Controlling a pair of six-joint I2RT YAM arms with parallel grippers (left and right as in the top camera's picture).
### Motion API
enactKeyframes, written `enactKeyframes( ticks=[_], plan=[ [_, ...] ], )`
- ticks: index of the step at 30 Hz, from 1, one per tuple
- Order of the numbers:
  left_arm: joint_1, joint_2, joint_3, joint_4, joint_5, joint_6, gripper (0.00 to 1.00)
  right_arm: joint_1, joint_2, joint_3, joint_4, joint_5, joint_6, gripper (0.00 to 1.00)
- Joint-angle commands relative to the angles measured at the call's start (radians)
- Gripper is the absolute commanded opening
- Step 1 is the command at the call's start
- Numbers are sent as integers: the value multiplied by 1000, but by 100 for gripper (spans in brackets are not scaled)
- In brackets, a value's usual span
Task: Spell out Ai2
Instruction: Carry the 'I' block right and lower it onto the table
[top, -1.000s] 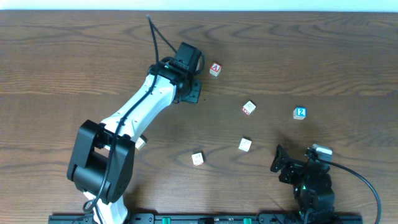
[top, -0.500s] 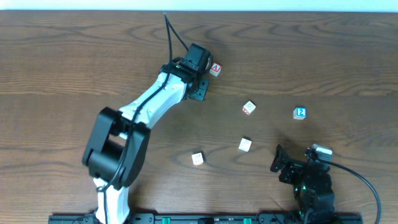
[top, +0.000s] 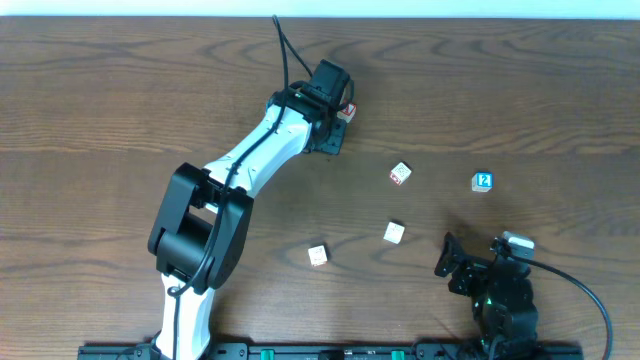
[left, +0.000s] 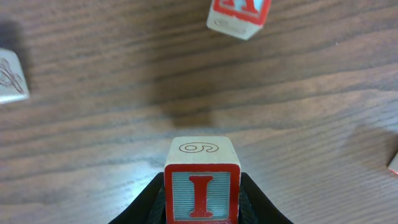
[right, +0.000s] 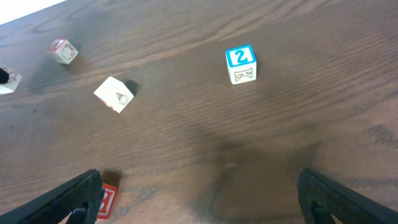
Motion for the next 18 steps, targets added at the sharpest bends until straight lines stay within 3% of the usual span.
enactKeyframes(
  ticks=[1, 18],
  plan=[
    [-18, 21, 15, -14, 6, -51, 6, -5, -5, -2, -1, 0, 18, 99],
    [-47, 84, 14, -33, -56, -174, 6, -5, -5, -2, -1, 0, 18, 99]
  ],
)
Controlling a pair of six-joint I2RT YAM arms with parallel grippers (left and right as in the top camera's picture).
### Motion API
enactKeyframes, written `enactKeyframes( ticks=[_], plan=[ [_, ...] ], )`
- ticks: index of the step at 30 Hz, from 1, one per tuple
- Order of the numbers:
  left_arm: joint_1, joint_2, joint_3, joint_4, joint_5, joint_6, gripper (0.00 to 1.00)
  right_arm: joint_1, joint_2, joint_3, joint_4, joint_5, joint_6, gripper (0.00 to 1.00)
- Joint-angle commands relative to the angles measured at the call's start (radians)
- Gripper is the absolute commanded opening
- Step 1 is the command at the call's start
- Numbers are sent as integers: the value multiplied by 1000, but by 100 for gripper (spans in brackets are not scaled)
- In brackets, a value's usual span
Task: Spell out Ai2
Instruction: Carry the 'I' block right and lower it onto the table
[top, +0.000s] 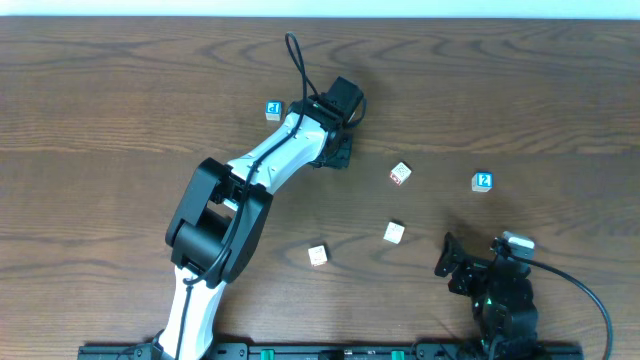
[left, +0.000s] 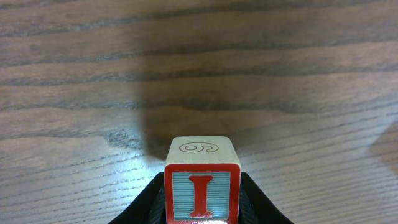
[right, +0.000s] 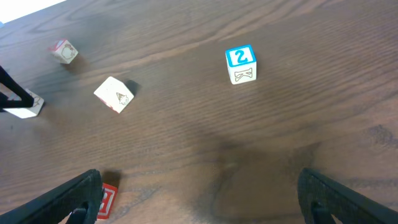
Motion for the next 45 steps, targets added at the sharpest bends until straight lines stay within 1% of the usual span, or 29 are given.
enactKeyframes(
  ticks=[1, 3, 8, 14, 21, 24, 27, 29, 30, 31, 34, 35, 37, 40, 41, 45],
  plan=[
    [1, 13, 14, -4, -29, -31, 6, -5, -5, -2, -1, 1, 18, 99],
    [1, 13, 14, -9, -28, -44, 6, -5, -5, -2, -1, 1, 18, 99],
    [1, 13, 14, -31, -26, -126, 6, -5, -5, -2, -2, 1, 18, 99],
    [1, 13, 14, -32, -18, -176, 6, -5, -5, -2, -1, 1, 18, 99],
    [-1, 13, 14, -30, -9, -183, 6, -5, -5, -2, -1, 1, 18, 99],
    [-1, 13, 14, -29, -4, -183, 11, -5, -5, -2, -2, 1, 18, 99],
    [-1, 13, 14, -29, 1, -183, 19, -5, -5, -2, -1, 1, 18, 99],
    [-1, 13, 14, -27, 1, -183, 19, -5, -5, -2, -2, 1, 18, 99],
    [-1, 13, 14, -27, 1, -183, 20, -5, -5, -2, -1, 1, 18, 99],
    [-1, 13, 14, -27, 1, -183, 25, -5, -5, -2, -1, 1, 18, 99],
    [-1, 13, 14, -26, 1, -183, 25, -5, -5, -2, -1, 1, 18, 99],
    [-1, 13, 14, -26, 1, -183, 28, -5, -5, -2, -2, 1, 18, 99],
    [-1, 13, 14, -26, 1, -180, 37, -5, -5, -2, -2, 1, 18, 99],
    [-1, 13, 14, -27, 2, -180, 42, -5, -5, -2, -1, 1, 18, 99],
    [-1, 13, 14, -26, 3, -180, 44, -5, -5, -2, -1, 1, 18, 99],
    [-1, 13, 14, -25, 8, -180, 43, -5, -5, -2, -2, 1, 18, 99]
  ],
)
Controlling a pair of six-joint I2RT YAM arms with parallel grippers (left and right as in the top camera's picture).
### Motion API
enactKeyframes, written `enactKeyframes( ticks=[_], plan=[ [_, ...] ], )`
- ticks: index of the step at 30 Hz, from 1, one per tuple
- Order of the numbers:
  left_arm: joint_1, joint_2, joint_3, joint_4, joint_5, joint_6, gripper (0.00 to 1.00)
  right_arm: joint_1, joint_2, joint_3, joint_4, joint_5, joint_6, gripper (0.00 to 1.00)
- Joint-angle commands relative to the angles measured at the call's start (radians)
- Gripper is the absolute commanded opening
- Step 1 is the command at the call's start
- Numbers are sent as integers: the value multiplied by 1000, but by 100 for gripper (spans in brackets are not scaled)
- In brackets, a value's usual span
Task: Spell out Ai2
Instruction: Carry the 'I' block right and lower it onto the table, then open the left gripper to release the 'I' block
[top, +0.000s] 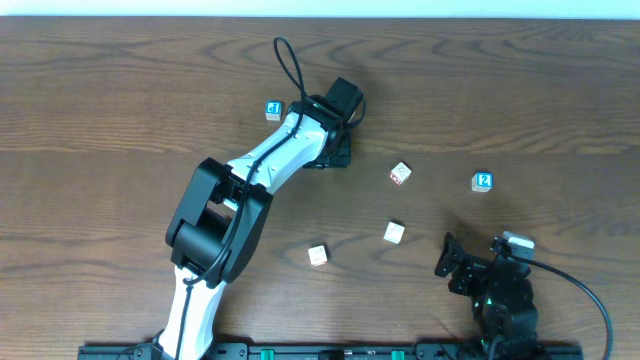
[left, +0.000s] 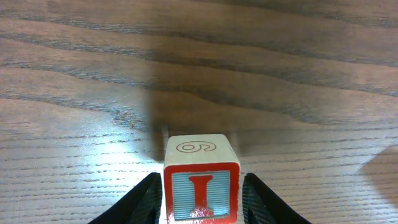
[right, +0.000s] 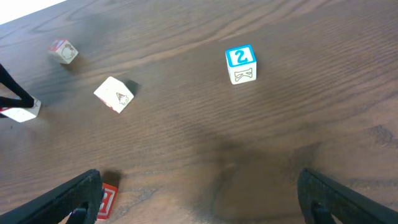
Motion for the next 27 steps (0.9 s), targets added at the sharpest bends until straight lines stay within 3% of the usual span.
enactKeyframes(
  ticks=[1, 5, 13, 23, 27],
  plan=[
    [0, 13, 11, -1, 3, -4, 43, -5, -5, -2, -1, 0, 18, 99],
    [0, 13, 11, 9, 3, 16, 44, -5, -5, -2, -1, 0, 18, 99],
    [0, 13, 12, 23, 3, 49, 59, -5, -5, -2, -1, 0, 18, 99],
    [2, 13, 12, 39, 3, 50, 62, -5, -5, -2, -1, 0, 18, 99],
    [2, 13, 24, 79, -23, 110, 62, -5, -5, -2, -1, 0, 18, 99]
  ],
)
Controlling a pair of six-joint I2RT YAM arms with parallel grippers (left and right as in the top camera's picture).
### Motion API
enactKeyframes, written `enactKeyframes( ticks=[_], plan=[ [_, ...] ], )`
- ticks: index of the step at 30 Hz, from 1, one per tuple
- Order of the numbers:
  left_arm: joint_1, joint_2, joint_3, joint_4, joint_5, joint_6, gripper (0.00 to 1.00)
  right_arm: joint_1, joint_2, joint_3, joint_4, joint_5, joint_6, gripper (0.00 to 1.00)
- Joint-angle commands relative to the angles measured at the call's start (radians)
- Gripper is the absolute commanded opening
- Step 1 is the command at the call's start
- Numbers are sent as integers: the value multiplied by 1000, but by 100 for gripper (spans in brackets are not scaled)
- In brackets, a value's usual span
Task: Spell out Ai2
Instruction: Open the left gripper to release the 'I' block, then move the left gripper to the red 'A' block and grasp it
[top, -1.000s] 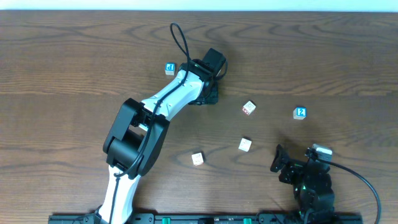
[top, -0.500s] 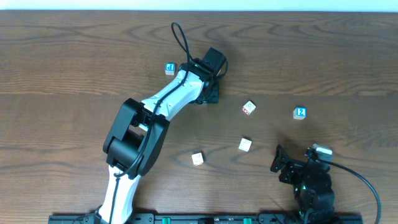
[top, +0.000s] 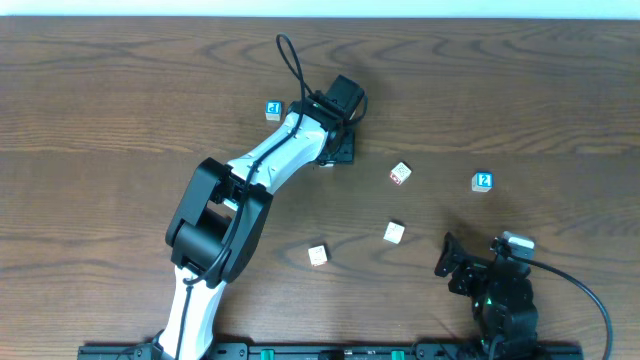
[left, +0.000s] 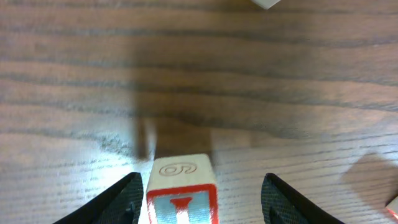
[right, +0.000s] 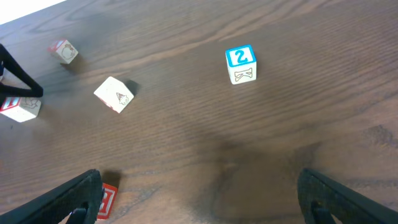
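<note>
The red-framed I block, with a 6 on its top face, stands on the table between the wide-apart fingers of my open left gripper. Overhead, that gripper sits right of a blue-faced block. The blue 2 block lies far right, also in the right wrist view. My right gripper rests open and empty near the front edge. The I block shows at that view's left edge.
A red-and-white block lies between the left gripper and the 2 block. Two pale blocks lie nearer the front. A red block sits by the right gripper's left finger. A block corner shows at the top.
My left gripper's jaws, then only slightly parted beside the I block, now stand wide apart, and the block stands free on the table. The right arm has not moved.
My left gripper was shut on the I block near a red A block at the far side. Then it held the block right of the blue-faced block. Later the block sat low on the table with the jaws loosening, and now it is let go.
</note>
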Motion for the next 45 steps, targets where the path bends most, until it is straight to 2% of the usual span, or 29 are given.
enactKeyframes(
  ticks=[1, 7, 13, 24, 26, 29, 32, 34, 41, 45],
  plan=[
    [2, 13, 31, 19, -47, 65, 62, -5, -5, -2, -1, 0, 18, 99],
    [2, 13, 123, 30, -195, 143, 63, -5, -5, -2, -1, 0, 18, 99],
    [2, 13, 210, 27, -200, 162, 63, -5, -5, -2, -1, 0, 18, 99],
    [2, 13, 212, 7, -198, 168, 64, -5, -5, -2, -1, 0, 18, 99],
    [2, 13, 212, 24, -179, 215, 66, -5, -5, -2, -1, 0, 18, 99],
    [2, 13, 212, 68, -133, 351, 67, -5, -5, -2, -1, 0, 18, 99],
    [9, 14, 212, 103, -129, 446, 61, -5, -5, -2, -1, 0, 18, 99],
    [22, 18, 212, 117, -115, 447, 56, -5, -5, -2, -1, 0, 18, 99],
    [89, 45, 212, 187, 53, 468, 58, -5, -5, -2, -1, 0, 18, 99],
    [96, 76, 217, 219, 85, 512, 58, -5, -5, -2, -1, 0, 18, 99]
  ],
)
